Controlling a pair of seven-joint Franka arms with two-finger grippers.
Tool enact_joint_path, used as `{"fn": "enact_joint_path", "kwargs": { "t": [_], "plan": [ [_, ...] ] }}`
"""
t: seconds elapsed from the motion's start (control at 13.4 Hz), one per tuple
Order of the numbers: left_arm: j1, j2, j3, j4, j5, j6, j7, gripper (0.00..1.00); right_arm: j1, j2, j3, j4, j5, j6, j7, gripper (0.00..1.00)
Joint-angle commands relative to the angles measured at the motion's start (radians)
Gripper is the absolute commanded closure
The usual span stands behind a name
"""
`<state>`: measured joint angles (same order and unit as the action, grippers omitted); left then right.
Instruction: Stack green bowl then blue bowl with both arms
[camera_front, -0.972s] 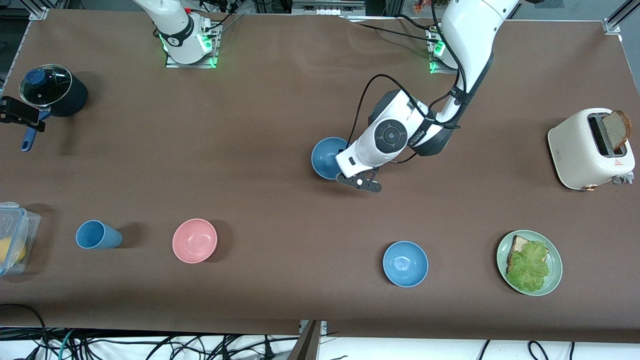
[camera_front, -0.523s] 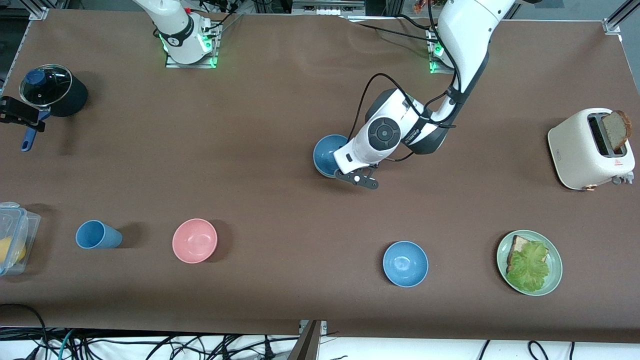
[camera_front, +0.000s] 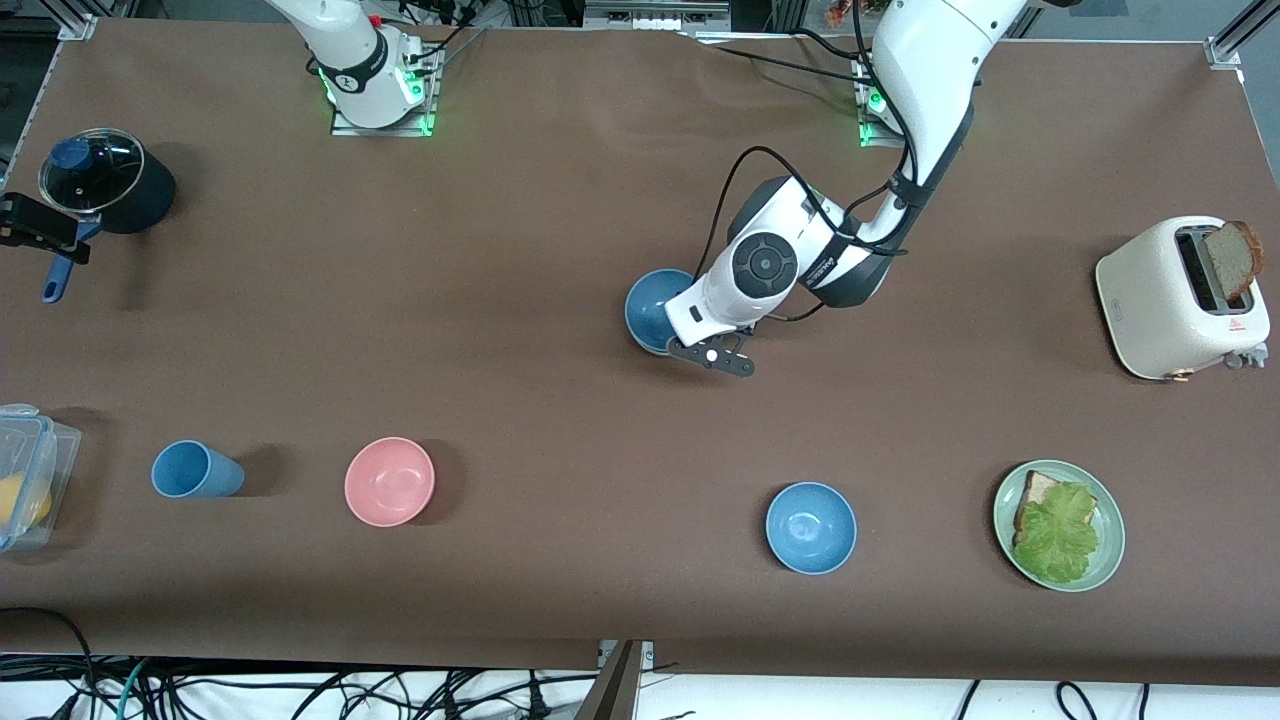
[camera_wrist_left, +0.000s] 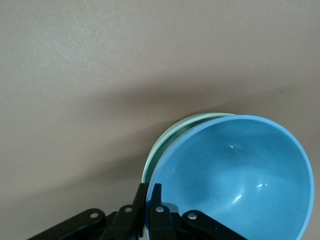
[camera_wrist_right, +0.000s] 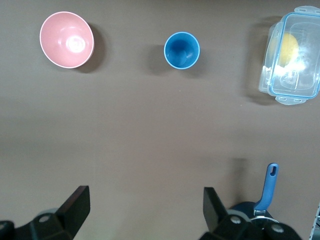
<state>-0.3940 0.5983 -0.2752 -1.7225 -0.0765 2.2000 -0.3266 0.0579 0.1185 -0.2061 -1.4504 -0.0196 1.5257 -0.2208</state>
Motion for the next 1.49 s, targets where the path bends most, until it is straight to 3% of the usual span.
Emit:
{"fn": "enact_joint_path", "kwargs": {
  "t": [0.0, 0.07, 0.15, 0.22, 0.3, 0.37, 0.6, 0.82, 1.12, 1.42],
  "plan": [
    [-0.012, -0.005, 0.01, -0.006, 0.027, 0.013, -0.02, 1.0, -0.012, 0.004, 0.008, 0.015, -0.01, -0.002, -0.014, 0.0],
    [-0.012, -0.005, 0.01, -0.006, 0.027, 0.013, -0.022, 1.0, -0.012, 0.004, 0.008, 0.016, -0.01, -0.002, -0.014, 0.0],
    [-0.012, -0.006, 0.01, -0.006, 0.027, 0.012, -0.025, 0.81, -0.012, 0.003, 0.008, 0.015, -0.01, -0.002, -0.014, 0.0],
    [-0.012, -0.005, 0.01, -0.005, 0.027, 0.012, -0.038, 0.57, -0.012, 0.004, 0.008, 0.016, -0.01, -0.002, -0.014, 0.0],
    [-0.012, -0.006, 0.008, -0.005, 0.027, 0.01, -0.051, 0.22, -0.012, 0.003, 0.008, 0.015, -0.01, -0.002, -0.012, 0.0],
    [-0.012, -0.006, 0.008, -0.003, 0.027, 0.009, -0.061, 0.0, -0.012, 0.004, 0.008, 0.015, -0.01, -0.002, -0.014, 0.0],
    [-0.012, -0.021, 0.008, 0.001, 0.027, -0.005, -0.074, 0.0, -0.012, 0.004, 0.008, 0.016, -0.01, -0.002, -0.012, 0.0],
    [0.017, -0.107, 0.027, 0.038, 0.027, -0.174, -0.071, 0.0, -0.012, 0.003, 0.008, 0.016, -0.01, -0.002, -0.014, 0.0],
    [0.15, -0.242, 0.033, 0.067, 0.027, -0.365, -0.061, 0.0, -0.012, 0.004, 0.008, 0.016, -0.01, -0.002, -0.014, 0.0],
    [0.308, -0.331, 0.031, 0.187, 0.029, -0.572, -0.025, 0.0, -0.012, 0.004, 0.008, 0.016, -0.01, -0.002, -0.014, 0.0]
  ]
}}
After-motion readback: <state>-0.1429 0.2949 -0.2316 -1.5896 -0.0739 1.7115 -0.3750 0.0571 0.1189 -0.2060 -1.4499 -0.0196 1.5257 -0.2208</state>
